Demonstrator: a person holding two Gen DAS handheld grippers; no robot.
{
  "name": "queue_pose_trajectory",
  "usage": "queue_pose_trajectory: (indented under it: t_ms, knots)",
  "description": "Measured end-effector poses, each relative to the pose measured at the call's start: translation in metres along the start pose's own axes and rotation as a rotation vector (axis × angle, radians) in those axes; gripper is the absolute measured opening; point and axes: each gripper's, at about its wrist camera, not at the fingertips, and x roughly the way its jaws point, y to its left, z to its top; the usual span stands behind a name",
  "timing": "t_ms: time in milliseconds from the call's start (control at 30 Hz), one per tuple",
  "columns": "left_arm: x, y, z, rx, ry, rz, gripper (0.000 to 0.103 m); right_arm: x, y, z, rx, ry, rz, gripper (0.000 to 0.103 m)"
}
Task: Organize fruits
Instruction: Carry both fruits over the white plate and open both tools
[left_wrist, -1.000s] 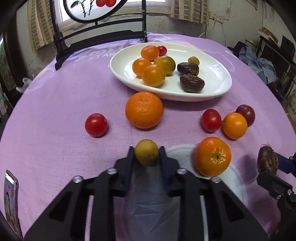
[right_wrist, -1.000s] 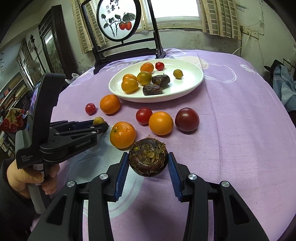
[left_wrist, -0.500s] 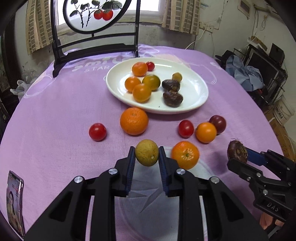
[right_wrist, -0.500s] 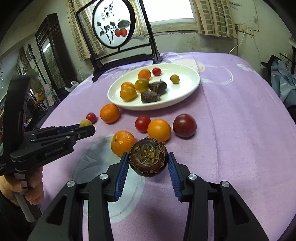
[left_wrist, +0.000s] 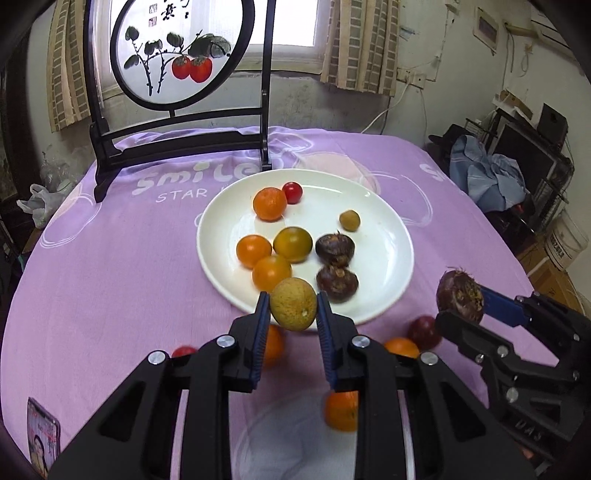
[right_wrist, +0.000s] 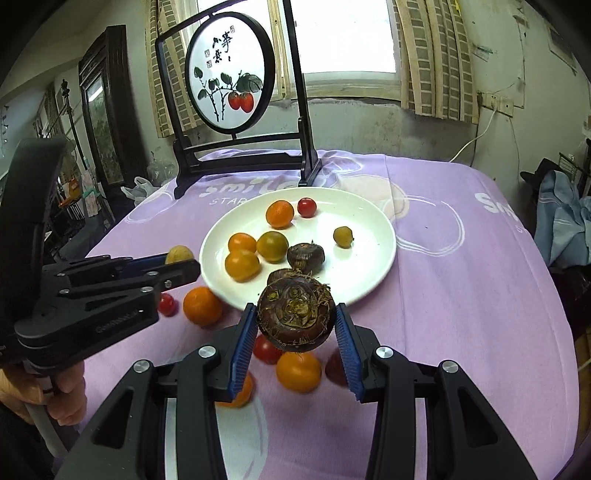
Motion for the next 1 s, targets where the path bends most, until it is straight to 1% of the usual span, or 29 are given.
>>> queue_pose_trajectory:
  t_ms: [200,467,600,733,867,1000]
  knots:
    - [0.034,0.003,0.02,-0.036,0.028,0.002,0.025,0.04,-0.004,0.015,-0.017,0.051,-0.039,0.043]
    - [0.068,0.011,0.028,-0.055,0.074,0.022,0.025,0.081,-0.012,0.025,-0.014,0.113,-0.064,0.043]
    - [0.076,0.015,0.028,-0.065,0.085,0.026,0.025,0.088,-0.011,0.025,-0.014,0.121,-0.067,0.043]
    - [0.073,0.017,0.03,-0.071,0.076,0.026,0.025,0.09,-0.011,0.025,-0.015,0.123,-0.067,0.043]
    - [0.072,0.014,0.034,-0.061,0.068,0.031,0.025,0.09,-0.011,0.026,-0.018,0.123,-0.07,0.044]
    - [0.074,0.008,0.039,-0.056,0.067,0.031,0.025,0.096,-0.009,0.027,-0.029,0.143,-0.081,0.044]
